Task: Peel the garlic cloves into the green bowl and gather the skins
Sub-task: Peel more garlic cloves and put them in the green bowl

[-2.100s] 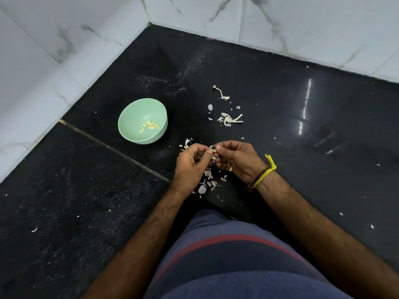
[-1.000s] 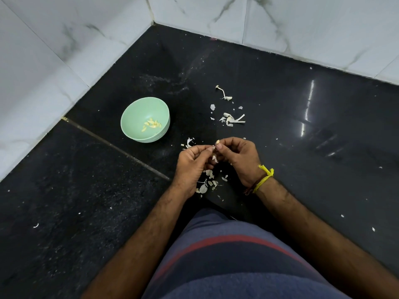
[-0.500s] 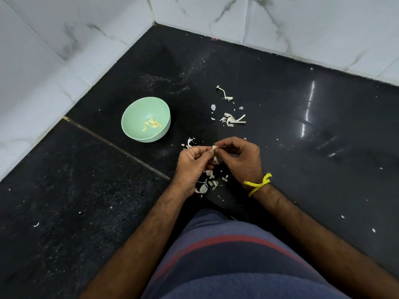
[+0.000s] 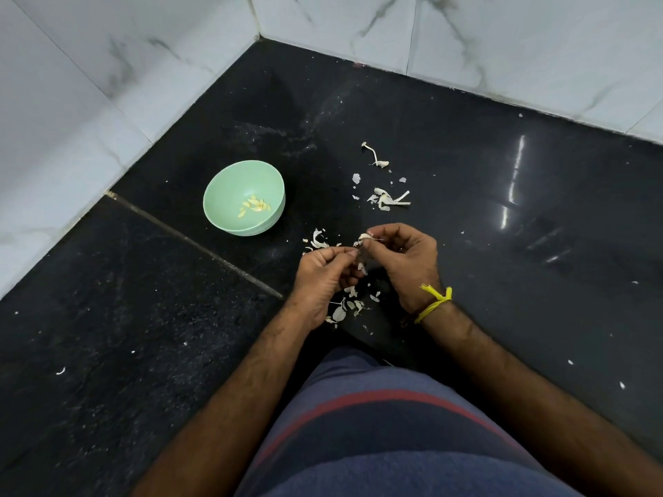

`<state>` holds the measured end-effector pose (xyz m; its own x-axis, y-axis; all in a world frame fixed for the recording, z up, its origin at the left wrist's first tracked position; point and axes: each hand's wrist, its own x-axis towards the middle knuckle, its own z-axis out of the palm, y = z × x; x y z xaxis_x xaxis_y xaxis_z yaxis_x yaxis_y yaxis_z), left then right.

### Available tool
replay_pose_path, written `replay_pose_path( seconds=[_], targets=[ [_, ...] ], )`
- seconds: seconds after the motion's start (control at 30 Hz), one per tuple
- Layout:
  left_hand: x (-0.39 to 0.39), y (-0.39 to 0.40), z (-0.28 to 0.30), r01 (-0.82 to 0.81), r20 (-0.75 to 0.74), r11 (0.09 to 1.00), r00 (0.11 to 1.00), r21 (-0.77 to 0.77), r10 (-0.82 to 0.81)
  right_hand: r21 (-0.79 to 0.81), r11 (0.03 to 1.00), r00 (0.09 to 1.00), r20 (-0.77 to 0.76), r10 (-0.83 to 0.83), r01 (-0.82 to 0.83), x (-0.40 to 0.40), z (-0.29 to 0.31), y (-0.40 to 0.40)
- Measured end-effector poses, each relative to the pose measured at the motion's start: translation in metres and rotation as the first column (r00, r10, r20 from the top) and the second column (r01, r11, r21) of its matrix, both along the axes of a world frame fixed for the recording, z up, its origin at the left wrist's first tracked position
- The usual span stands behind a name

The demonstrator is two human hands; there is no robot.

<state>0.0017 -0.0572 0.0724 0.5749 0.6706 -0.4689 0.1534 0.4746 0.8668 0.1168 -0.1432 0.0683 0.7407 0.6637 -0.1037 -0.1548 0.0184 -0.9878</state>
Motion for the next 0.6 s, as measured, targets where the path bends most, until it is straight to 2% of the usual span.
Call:
replay_pose_path(
  seconds=[0.07,0.17,0.33,0.47,0.6],
  targets=[
    [-0.001,0.001,-0.001,0.013,-0.025,0.998,1.0,0.066,-0.011,0.008,1.0,0.999,-0.028,-0.022,0.022,0.001,0.002,0.001],
    [-0.003,0.006,0.003,0.001,-0.062,0.969,0.998,0.247,0.015,-0.003,1.0,0.999,-0.043,-0.022,0.022,0.003,0.0,0.001],
    [-0.021,0.052,0.016,-0.192,-0.117,0.851,0.952,0.489,0.282,-0.033,0.999,0.999,-0.039,-0.002,0.001,0.003,-0.006,0.002],
    [-0.037,0.094,0.023,-0.317,-0.145,0.763,0.871,0.563,0.469,-0.061,0.998,0.999,-0.05,-0.004,0.0,0.002,-0.007,0.006],
    [-0.035,0.12,0.028,-0.402,-0.169,0.765,0.822,0.504,0.543,-0.069,0.998,0.999,-0.053,0.012,-0.016,-0.003,-0.009,0.012]
  ],
)
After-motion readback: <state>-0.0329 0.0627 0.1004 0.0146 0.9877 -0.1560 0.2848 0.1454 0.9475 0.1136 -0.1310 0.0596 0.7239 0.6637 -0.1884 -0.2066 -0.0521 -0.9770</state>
